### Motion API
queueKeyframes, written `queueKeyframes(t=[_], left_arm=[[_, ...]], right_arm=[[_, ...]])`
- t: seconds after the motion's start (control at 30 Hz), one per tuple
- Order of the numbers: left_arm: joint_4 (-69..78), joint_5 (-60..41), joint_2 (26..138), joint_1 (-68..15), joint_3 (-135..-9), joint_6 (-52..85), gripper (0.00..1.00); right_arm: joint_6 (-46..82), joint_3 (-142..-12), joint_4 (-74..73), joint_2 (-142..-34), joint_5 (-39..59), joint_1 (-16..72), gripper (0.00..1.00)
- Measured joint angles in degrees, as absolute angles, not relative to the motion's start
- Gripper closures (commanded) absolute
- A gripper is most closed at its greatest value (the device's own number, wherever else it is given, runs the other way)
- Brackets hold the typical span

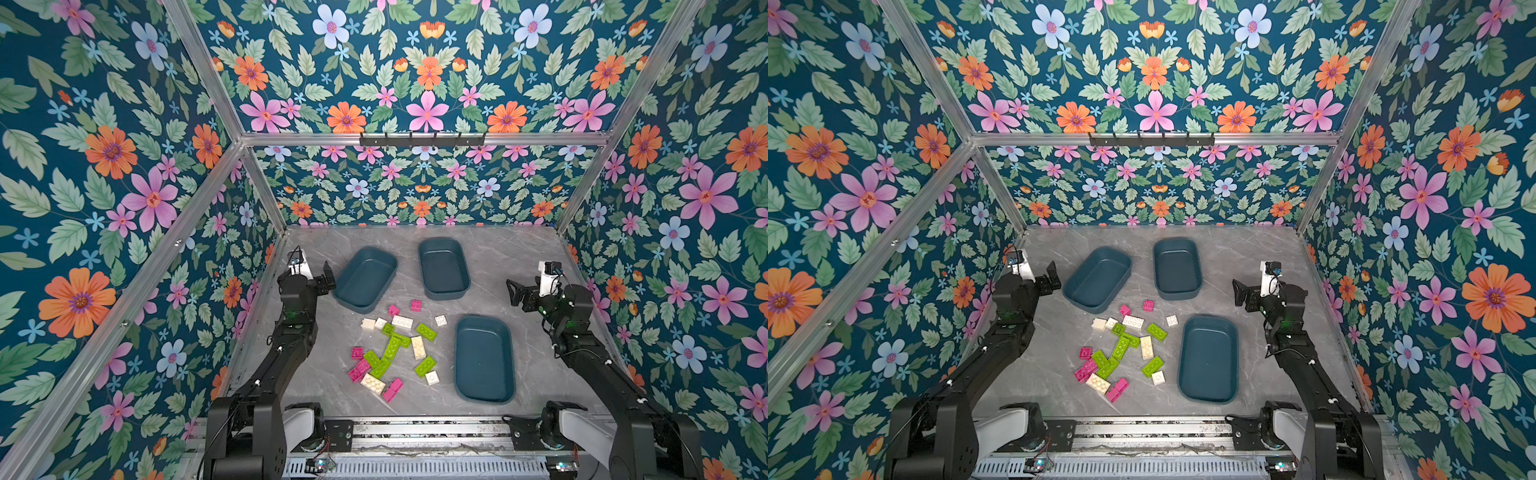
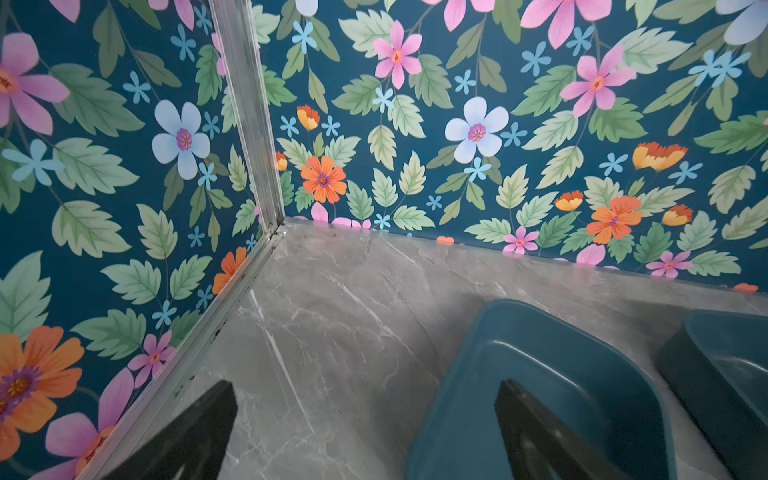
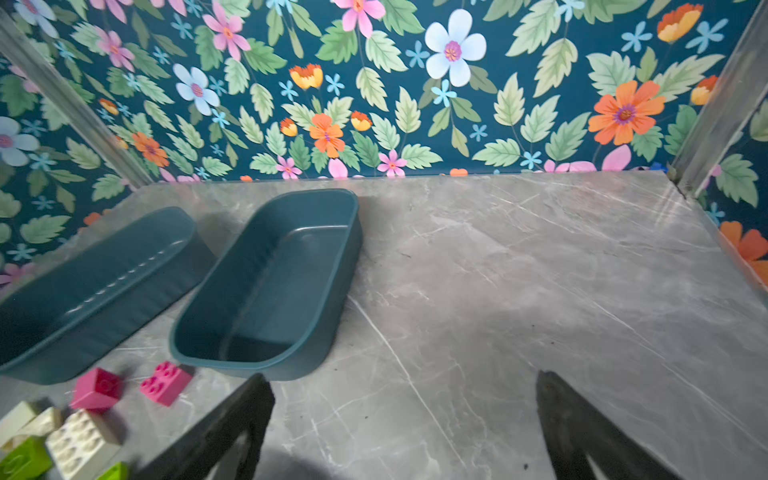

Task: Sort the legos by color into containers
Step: 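Lower the left gripper onto a magenta brick while the right arm rises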

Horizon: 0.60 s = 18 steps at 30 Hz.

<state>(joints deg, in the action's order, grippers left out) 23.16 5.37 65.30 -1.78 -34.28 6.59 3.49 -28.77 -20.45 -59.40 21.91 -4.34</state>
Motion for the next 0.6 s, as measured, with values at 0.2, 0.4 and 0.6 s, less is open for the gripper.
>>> queueKeyframes(t=[0.2,0.4,0.6], left_arm=[[3.3,4.0,61.9,-2.8,-40.8,10.3,0.00],[-10.2,-1.0,59.2,-6.3,-42.0,13.1,0.00],[-17.2,-2.7,61.1,-12.1,-41.6,15.6,0.06]], right_arm=[[4.3,-36.0,-7.9,-57.4,29.8,-1.9,0.01],[4.6,-40.9,3.4,-57.7,37.5,2.4,0.01],[4.5,-43.6,11.3,-58.2,43.6,5.8,0.01]])
